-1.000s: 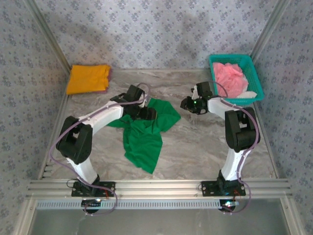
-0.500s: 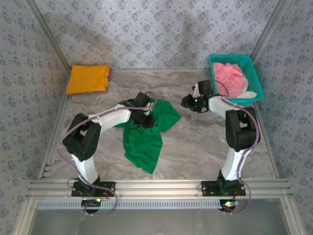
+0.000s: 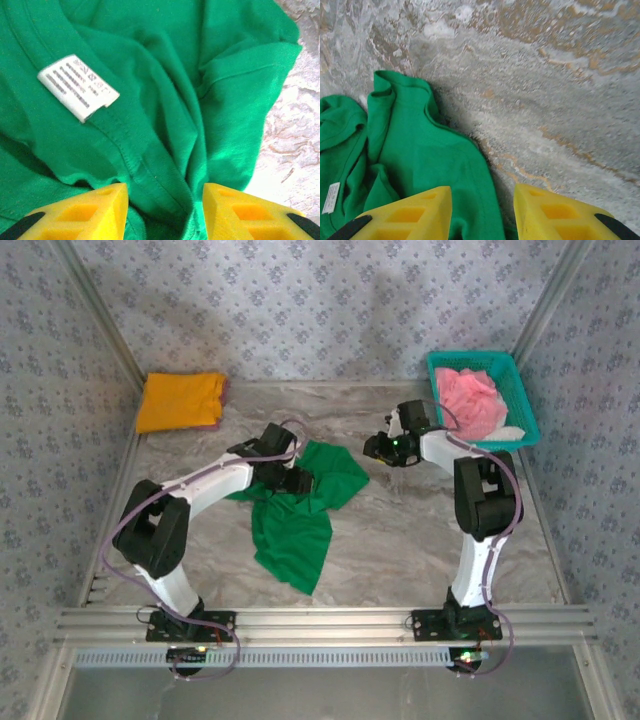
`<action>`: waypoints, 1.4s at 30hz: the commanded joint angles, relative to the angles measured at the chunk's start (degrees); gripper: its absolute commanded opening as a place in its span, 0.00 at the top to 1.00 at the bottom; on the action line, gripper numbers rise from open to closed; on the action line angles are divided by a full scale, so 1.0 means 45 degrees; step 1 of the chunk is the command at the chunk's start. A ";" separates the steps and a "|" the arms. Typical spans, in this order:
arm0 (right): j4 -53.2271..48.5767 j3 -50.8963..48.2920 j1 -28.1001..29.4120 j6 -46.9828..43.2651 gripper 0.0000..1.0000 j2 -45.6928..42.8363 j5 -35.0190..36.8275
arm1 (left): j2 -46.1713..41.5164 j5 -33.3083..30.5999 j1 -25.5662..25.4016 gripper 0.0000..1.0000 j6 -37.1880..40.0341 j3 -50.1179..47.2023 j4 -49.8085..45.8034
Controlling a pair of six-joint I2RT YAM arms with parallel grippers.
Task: Fold and stack the t-shirts
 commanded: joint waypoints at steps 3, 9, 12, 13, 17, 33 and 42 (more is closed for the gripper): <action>-0.0354 -0.0144 -0.0017 -0.0170 0.60 0.0107 -0.0303 | 0.0066 0.1112 -0.0492 0.56 0.0082 -0.0613 0.0470; -0.0324 -0.0167 -0.0057 -0.0134 0.60 0.0206 -0.0285 | 0.0216 0.1133 -0.0647 0.74 0.0267 -0.0563 0.0822; -0.0253 -0.0240 -0.0047 -0.0125 0.60 0.0256 -0.0299 | 0.0290 0.1058 -0.0648 0.87 0.0286 -0.0527 0.0921; -0.0279 -0.0248 -0.0051 -0.0107 0.59 0.0295 -0.0314 | 0.0312 0.0990 -0.0650 0.92 0.0322 -0.0472 0.0838; -0.0238 -0.0376 -0.0057 0.0013 0.59 0.0247 -0.0330 | 0.0096 0.0320 -0.0637 1.00 0.0305 -0.0391 0.0277; -0.0214 -0.0087 0.0373 0.0172 0.37 0.1310 -0.2854 | -0.4165 -0.1187 0.1012 1.00 -0.0287 -0.2482 -0.0166; 0.1163 0.0017 0.0893 0.1604 0.78 0.1470 -0.3419 | -0.9587 -0.3037 0.2524 1.00 -0.1590 -0.4894 -0.1006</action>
